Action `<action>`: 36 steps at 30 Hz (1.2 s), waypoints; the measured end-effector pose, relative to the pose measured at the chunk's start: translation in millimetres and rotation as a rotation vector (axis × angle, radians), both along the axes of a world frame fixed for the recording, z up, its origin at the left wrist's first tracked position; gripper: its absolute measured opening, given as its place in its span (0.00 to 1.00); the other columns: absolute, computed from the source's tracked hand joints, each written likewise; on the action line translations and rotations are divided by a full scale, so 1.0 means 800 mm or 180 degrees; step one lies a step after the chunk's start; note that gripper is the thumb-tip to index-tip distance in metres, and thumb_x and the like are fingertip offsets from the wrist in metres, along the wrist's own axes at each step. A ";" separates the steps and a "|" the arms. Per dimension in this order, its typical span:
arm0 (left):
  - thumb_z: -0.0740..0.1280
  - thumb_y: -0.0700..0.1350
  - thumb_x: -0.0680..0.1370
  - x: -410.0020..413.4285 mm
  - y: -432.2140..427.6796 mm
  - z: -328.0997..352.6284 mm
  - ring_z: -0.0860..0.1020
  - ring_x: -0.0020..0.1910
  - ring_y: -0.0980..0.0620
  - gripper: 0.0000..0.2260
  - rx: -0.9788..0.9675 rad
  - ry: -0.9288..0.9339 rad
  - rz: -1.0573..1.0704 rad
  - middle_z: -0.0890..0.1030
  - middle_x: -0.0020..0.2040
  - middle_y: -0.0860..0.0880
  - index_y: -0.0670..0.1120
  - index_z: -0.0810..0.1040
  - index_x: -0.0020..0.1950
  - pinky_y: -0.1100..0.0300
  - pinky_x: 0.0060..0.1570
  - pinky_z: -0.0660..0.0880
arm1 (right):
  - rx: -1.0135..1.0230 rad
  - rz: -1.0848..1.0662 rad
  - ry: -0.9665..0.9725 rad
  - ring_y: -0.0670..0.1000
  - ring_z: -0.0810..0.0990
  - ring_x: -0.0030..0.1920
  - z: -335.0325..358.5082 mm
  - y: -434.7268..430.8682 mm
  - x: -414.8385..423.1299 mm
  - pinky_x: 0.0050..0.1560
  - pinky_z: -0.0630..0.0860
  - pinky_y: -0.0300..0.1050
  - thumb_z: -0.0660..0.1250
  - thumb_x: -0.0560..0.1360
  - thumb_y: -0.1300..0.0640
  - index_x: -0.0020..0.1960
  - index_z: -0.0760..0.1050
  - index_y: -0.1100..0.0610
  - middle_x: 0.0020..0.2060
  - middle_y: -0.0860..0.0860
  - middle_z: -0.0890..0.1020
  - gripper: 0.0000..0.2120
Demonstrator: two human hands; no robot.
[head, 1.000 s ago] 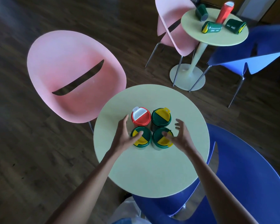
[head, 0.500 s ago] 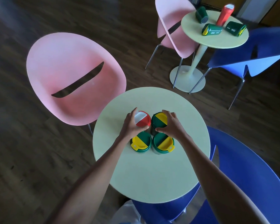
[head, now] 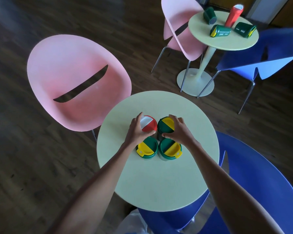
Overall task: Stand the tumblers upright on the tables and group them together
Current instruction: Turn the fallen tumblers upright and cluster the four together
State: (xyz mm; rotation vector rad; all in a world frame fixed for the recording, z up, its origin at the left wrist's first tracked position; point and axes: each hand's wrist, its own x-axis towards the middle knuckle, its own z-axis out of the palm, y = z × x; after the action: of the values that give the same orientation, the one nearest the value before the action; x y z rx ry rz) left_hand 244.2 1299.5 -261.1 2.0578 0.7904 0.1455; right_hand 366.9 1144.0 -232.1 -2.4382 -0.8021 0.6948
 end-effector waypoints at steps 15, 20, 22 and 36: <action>0.70 0.54 0.72 -0.023 0.000 0.035 0.75 0.58 0.48 0.24 0.1346 -0.0016 -0.0321 0.77 0.59 0.48 0.47 0.72 0.65 0.53 0.52 0.73 | -0.0010 -0.0207 -0.0845 0.55 0.71 0.64 0.020 -0.028 -0.015 0.55 0.73 0.50 0.66 0.73 0.42 0.70 0.66 0.49 0.65 0.53 0.71 0.28; 0.67 0.55 0.71 -0.054 -0.008 0.069 0.78 0.52 0.43 0.22 0.2355 0.0183 -0.0796 0.79 0.54 0.46 0.45 0.76 0.60 0.52 0.48 0.73 | -0.0404 -0.0091 -0.1513 0.57 0.73 0.62 0.045 -0.065 -0.038 0.58 0.69 0.51 0.63 0.74 0.42 0.67 0.71 0.51 0.61 0.54 0.75 0.23; 0.65 0.56 0.71 -0.063 -0.016 0.079 0.79 0.48 0.42 0.21 0.2565 0.0218 -0.0989 0.80 0.51 0.46 0.44 0.77 0.57 0.51 0.44 0.74 | -0.0550 -0.0088 -0.1602 0.57 0.73 0.61 0.058 -0.081 -0.054 0.57 0.69 0.51 0.62 0.75 0.42 0.66 0.71 0.51 0.60 0.54 0.76 0.23; 0.62 0.59 0.75 -0.061 -0.208 0.104 0.76 0.58 0.46 0.23 0.2375 -0.0342 -0.3194 0.77 0.60 0.48 0.48 0.71 0.65 0.52 0.56 0.70 | -0.1004 -0.2181 -0.1183 0.54 0.73 0.60 0.099 -0.287 -0.243 0.56 0.69 0.49 0.62 0.74 0.43 0.66 0.70 0.49 0.57 0.51 0.76 0.23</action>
State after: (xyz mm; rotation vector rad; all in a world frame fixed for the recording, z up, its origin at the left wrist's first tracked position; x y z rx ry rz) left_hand 195.5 1133.3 -178.1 2.8613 -0.5122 -0.0290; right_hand 172.8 914.7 -153.2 -2.9117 0.0719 0.1068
